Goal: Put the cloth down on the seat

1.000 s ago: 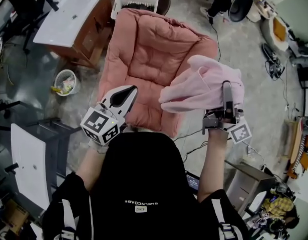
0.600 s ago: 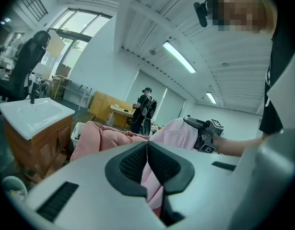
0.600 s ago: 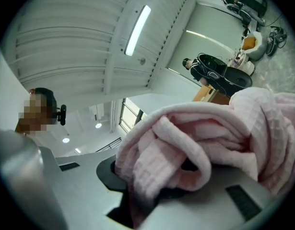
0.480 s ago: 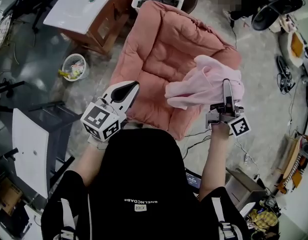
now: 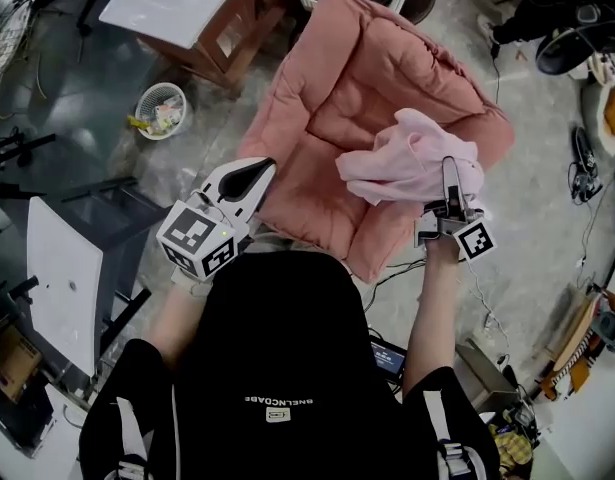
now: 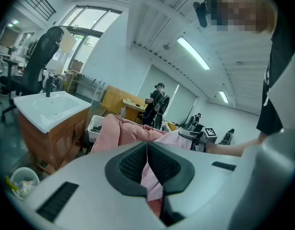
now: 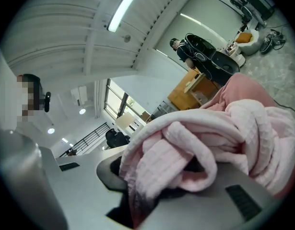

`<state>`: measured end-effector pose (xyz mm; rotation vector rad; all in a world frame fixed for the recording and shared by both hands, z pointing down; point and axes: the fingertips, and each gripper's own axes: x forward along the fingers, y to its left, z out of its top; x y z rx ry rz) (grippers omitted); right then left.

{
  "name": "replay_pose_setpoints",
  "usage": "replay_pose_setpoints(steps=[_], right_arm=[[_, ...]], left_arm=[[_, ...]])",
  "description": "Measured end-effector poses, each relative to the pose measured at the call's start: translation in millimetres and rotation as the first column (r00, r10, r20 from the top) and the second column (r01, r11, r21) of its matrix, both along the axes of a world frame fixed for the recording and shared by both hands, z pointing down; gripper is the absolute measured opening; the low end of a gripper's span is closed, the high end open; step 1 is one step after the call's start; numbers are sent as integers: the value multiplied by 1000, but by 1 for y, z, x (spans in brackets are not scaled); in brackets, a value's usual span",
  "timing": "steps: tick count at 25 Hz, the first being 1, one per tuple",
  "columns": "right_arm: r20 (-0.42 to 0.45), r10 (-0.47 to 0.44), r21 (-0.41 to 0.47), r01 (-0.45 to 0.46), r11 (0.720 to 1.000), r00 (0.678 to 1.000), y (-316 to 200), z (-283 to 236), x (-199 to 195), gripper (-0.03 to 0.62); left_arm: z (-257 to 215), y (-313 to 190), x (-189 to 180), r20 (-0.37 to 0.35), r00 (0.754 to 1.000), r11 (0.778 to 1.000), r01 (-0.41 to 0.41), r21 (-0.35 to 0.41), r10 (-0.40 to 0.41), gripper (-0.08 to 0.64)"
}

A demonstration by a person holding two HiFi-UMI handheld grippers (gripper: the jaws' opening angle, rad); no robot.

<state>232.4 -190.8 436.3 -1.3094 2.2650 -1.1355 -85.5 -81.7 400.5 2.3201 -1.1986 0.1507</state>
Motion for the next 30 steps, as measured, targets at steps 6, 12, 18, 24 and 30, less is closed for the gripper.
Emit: replay_pose_setpoints(steps=[6, 12, 18, 24, 30], right_arm=[[-66, -28, -54, 24, 998, 997, -25, 52, -18, 121], [-81, -39, -129, 28, 991, 996, -45, 103, -34, 121], [-92, -127, -195, 107, 975, 988, -51, 151, -62, 121], [-93, -182, -290, 148, 945, 979, -55, 206, -90, 121], [-102, -230, -348, 182, 920, 968, -56, 253, -120, 121]], left_arm=[[25, -8, -17, 11, 1000, 999, 16, -45, -16, 15], [44, -16, -21, 25, 999, 997, 28, -76, -26, 15], [57, -16, -26, 30, 998, 993, 54, -109, -51, 15], [72, -11, -36, 36, 995, 985, 93, -145, -88, 15], [85, 3, -45, 38, 991, 975, 131, -180, -126, 15]])
